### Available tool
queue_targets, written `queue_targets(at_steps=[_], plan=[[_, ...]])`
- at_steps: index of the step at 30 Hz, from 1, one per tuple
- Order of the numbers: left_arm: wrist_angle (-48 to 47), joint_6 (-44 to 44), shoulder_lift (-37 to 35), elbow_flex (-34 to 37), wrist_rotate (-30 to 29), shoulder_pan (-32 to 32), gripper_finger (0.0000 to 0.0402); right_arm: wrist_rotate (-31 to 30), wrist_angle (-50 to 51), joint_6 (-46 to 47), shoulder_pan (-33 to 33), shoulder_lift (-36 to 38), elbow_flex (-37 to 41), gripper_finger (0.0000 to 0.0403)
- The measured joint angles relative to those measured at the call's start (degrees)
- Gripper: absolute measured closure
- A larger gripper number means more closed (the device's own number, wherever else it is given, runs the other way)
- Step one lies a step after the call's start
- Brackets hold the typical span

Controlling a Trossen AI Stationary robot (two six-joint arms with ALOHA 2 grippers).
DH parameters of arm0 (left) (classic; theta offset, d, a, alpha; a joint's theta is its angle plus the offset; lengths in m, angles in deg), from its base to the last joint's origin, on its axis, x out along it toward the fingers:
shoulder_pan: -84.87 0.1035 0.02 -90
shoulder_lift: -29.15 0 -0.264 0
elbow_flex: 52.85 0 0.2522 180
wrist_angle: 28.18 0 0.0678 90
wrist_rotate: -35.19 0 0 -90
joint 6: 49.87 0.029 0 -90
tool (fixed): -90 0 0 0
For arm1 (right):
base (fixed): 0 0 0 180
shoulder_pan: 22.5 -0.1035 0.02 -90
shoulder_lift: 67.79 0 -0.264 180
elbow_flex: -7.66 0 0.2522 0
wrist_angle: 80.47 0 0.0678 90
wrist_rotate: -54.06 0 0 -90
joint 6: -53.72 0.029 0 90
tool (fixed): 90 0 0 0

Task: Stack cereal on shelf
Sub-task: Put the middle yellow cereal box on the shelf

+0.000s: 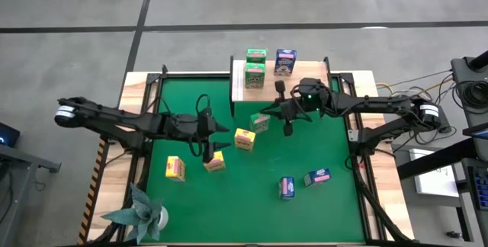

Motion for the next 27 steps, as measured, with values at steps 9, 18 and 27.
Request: queue_targets(at_steps=[9, 18, 27], plan=[[-26.5, -14.2, 2.4, -9.0, 1.5, -6.1, 0.0171, 0.1, 1.0, 3.5, 0.0, 0.0, 0.1, 0.0394], [-29.1, -21.6, 6.3, -9.0, 2.5, -8.6, 0.0149, 0.1, 1.1, 6.1, 0.0, 0.0, 0.1, 0.0394], [-33.9, -20.6, 7.7, -8.9, 0.5, -8.7, 0.0110, 0.1, 1.1, 8.2, 0.0, 0.0, 0.1, 0.0394]])
